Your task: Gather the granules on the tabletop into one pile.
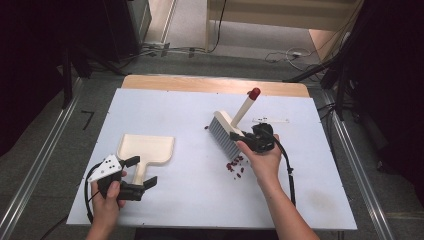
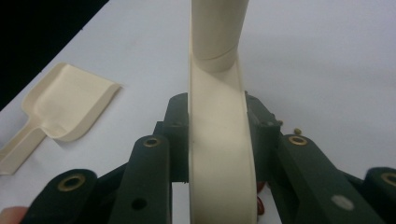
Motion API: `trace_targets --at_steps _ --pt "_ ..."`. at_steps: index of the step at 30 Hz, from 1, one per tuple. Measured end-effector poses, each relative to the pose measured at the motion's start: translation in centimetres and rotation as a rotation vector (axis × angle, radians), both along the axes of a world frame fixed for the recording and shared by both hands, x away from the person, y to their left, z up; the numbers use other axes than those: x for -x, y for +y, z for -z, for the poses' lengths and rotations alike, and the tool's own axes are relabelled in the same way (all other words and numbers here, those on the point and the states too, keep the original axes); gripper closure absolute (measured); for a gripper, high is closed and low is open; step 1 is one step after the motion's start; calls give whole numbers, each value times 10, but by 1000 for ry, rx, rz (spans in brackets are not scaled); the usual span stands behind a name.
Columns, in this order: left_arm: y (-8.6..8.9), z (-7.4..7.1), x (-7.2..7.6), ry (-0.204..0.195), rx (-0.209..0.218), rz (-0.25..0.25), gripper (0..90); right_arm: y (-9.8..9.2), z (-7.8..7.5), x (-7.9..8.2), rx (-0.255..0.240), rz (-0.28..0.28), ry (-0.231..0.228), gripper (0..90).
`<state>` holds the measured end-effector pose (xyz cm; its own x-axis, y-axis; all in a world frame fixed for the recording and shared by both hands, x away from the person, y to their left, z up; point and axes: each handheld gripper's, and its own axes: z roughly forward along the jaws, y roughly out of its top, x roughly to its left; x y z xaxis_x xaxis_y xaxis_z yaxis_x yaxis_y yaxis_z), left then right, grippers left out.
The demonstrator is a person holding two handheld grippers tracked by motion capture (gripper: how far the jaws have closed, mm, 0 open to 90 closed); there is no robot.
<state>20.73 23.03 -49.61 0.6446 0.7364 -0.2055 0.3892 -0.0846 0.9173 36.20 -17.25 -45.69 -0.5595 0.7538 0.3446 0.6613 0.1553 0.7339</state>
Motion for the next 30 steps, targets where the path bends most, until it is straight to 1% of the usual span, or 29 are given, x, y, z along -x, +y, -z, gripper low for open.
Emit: trace_targets --at_steps 1,6,9,10,13,15,21,24,27,29,30 --pt "0 0 0 0 -1 2 16 0 0 0 0 0 0 650" --pt "-2 1 0 4 -6 3 16 22 2 -5 -13 -15 2 650" --pt "-2 2 0 3 -6 5 16 28 5 -8 -16 -12 10 650" --pt "-2 2 0 4 -7 6 16 30 8 -12 -16 -1 18 650" --pt "-1 2 0 6 -1 8 16 26 12 -17 -9 25 29 650" --pt "-1 2 0 7 -5 8 16 21 13 -20 -16 37 42 650" --pt "-2 2 0 5 -5 7 16 8 10 -21 0 68 30 650" --pt "-2 1 1 2 -6 8 16 1 10 -22 -2 78 28 650" --pt "-3 1 1 0 -9 3 16 -5 8 -21 -10 62 22 650" --pt "-3 1 1 -2 -7 1 16 -8 5 -19 -27 31 12 650" --pt "-3 1 1 -3 -6 1 16 -10 3 -17 -25 18 5 650"
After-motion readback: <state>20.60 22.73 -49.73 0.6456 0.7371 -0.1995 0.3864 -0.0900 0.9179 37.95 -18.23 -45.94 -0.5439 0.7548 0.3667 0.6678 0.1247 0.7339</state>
